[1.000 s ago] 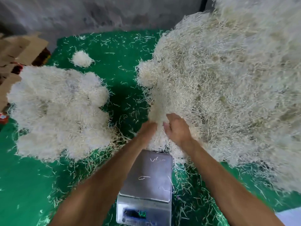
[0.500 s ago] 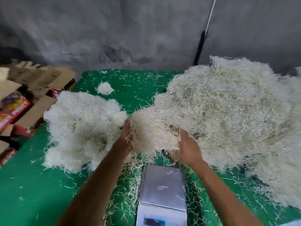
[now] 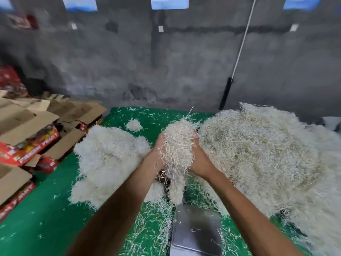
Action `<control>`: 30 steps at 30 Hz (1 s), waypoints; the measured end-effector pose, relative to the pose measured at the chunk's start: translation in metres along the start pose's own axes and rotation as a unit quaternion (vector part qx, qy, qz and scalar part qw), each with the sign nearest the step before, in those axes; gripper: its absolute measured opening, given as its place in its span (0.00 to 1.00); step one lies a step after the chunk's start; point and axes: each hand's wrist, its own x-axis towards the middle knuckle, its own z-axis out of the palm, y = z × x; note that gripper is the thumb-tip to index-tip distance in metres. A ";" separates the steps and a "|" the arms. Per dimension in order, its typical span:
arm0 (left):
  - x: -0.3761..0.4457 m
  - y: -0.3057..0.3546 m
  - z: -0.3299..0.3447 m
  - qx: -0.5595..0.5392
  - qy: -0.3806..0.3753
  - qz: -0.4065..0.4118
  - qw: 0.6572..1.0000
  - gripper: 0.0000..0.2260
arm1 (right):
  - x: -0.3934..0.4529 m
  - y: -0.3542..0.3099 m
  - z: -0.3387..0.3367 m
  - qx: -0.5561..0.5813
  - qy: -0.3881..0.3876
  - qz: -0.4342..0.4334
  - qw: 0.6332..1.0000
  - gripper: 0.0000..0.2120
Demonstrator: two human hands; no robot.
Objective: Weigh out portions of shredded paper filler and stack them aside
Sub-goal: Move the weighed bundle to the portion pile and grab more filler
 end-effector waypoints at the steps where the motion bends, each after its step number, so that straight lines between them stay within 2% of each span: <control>1: -0.003 0.017 0.010 0.011 -0.010 0.004 1.000 0.29 | 0.003 -0.004 -0.005 0.036 0.010 0.026 0.999 0.51; 4: -0.003 0.054 0.015 0.114 -0.004 0.056 0.992 0.27 | 0.015 0.004 -0.022 -0.017 0.065 0.058 0.996 0.28; 7: 0.003 0.081 0.024 0.197 -0.016 0.057 0.979 0.28 | 0.022 0.024 -0.047 -0.161 0.085 0.044 0.982 0.36; 9: 0.015 0.080 0.029 0.263 -0.022 0.073 0.962 0.29 | 0.029 0.035 -0.064 -0.222 0.100 0.055 0.968 0.34; 11: 0.026 0.071 0.042 0.326 -0.064 0.088 0.939 0.31 | 0.042 0.041 -0.076 -0.241 0.120 0.072 0.960 0.31; 13: 0.029 0.058 0.059 0.395 -0.099 0.093 0.908 0.39 | 0.056 0.045 -0.085 -0.232 0.120 0.097 0.960 0.24; 15: 0.034 0.043 0.072 0.494 -0.081 0.116 0.858 0.48 | 0.068 0.048 -0.092 -0.250 0.112 0.100 0.957 0.16; 16: 0.041 0.036 0.076 0.556 -0.061 0.144 0.816 0.49 | 0.073 0.050 -0.096 -0.274 0.116 0.096 0.950 0.13; 17: 0.049 0.033 0.079 0.618 -0.030 0.170 0.767 0.45 | 0.077 0.051 -0.100 -0.301 0.126 0.086 0.941 0.13; 19: 0.063 0.034 0.079 0.695 0.030 0.202 0.689 0.24 | 0.083 0.053 -0.112 -0.369 0.121 0.053 0.920 0.14; 20: 0.069 0.036 0.078 0.707 0.054 0.201 0.676 0.14 | 0.083 0.053 -0.117 -0.402 0.110 0.031 0.909 0.16; 21: 0.074 0.037 0.076 0.697 0.075 0.192 0.687 0.09 | 0.083 0.052 -0.119 -0.429 0.099 0.003 0.898 0.18; 23: 0.087 0.039 0.073 0.638 0.114 0.149 0.747 0.06 | 0.081 0.044 -0.117 -0.470 0.067 -0.061 0.878 0.21; 25: 0.103 0.042 0.072 0.583 0.148 0.115 0.791 0.05 | 0.071 0.035 -0.108 -0.488 0.030 -0.110 0.865 0.19; 26: 0.112 0.043 0.069 0.562 0.155 0.097 0.807 0.03 | 0.063 0.035 -0.104 -0.474 0.016 -0.119 0.872 0.18; 27: 0.121 0.046 0.062 0.535 0.161 0.076 0.826 0.06 | 0.055 0.038 -0.101 -0.445 0.016 -0.121 0.887 0.20; 28: 0.129 0.047 0.053 0.512 0.177 0.046 0.839 0.11 | 0.044 0.040 -0.103 -0.408 0.037 -0.122 0.904 0.22; 30: 0.143 0.051 0.037 0.470 0.182 0.004 0.864 0.17 | 0.029 0.048 -0.117 -0.324 0.127 -0.133 0.928 0.30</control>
